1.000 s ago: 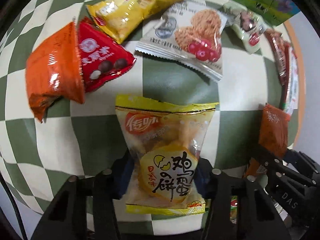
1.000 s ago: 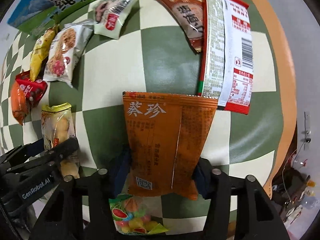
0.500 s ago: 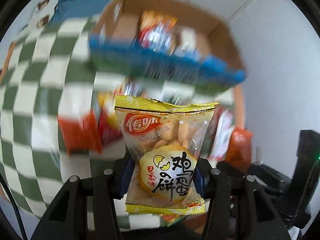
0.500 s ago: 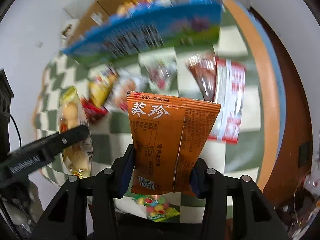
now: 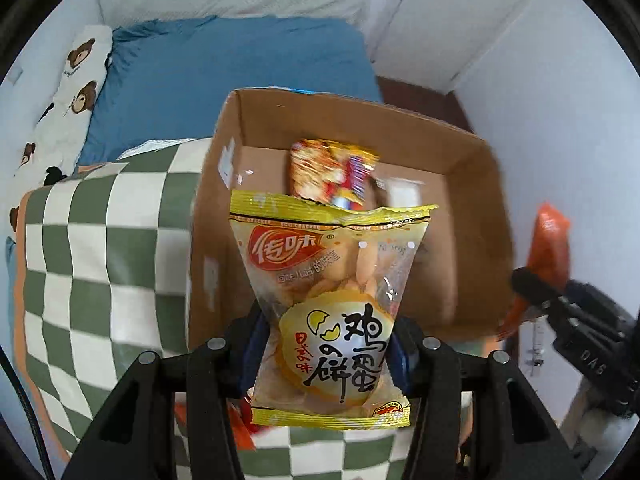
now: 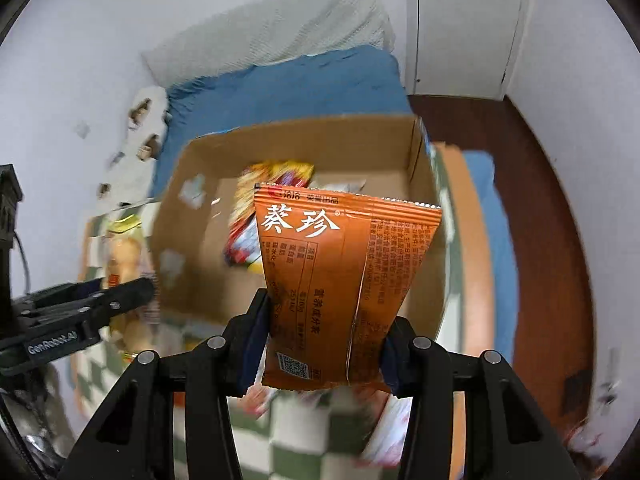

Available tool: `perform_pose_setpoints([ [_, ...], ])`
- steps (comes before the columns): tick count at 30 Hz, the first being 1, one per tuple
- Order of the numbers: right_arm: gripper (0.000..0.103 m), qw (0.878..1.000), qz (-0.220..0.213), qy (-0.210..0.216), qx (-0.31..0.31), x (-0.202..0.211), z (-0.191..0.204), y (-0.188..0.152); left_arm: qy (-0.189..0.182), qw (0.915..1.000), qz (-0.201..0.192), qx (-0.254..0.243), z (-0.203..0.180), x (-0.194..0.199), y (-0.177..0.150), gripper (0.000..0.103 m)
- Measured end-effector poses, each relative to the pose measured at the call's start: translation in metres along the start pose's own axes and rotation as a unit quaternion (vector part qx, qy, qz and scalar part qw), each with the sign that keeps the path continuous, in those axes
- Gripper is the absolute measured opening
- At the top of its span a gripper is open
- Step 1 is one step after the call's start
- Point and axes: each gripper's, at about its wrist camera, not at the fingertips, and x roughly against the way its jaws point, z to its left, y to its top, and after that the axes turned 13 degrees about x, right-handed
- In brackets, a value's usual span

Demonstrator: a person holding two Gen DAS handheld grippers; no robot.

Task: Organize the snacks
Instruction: 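Lower both packets into the cardboard box and open both tools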

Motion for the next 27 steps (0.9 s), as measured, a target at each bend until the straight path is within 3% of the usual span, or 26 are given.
perform_pose_setpoints([
  [7,0.051,0.998,0.063,-0.029,0.008,-0.084,-0.028,0.054,0.052,0.9981,0.029,0.011,0.002,-0.056,0.064,0.049],
  [14,0.051,0.994,0.105,-0.016,-0.017,-0.147,-0.045,0.065,0.101,0.9941,0.036,0.017,0.008,-0.099,0.097,0.049],
  [15,0.051,0.994,0.112,-0.014,-0.016,-0.156,-0.046,0.068,0.100,0.9941,0.040,0.014,0.008,-0.105,0.100,0.050],
  [16,0.052,0.993,0.117,-0.016,-0.012,-0.163,-0.047,0.070,0.098,0.9939,0.047,0.014,0.009,-0.110,0.102,0.058],
  [18,0.066,0.992,0.127,-0.019,-0.011,-0.171,-0.048,0.072,0.079,0.9951,0.057,0.016,0.008,-0.115,0.104,0.070],
  [19,0.069,0.992,0.124,-0.016,-0.007,-0.173,-0.046,0.074,0.073,0.9957,0.056,0.014,0.006,-0.115,0.104,0.081],
  [21,0.097,0.992,0.121,-0.030,0.003,-0.175,-0.042,0.077,0.069,0.9962,0.053,0.009,0.004,-0.115,0.105,0.089],
  [27,0.098,0.993,0.119,-0.025,-0.007,-0.183,-0.041,0.076,0.070,0.9963,0.049,0.004,0.001,-0.112,0.100,0.089],
])
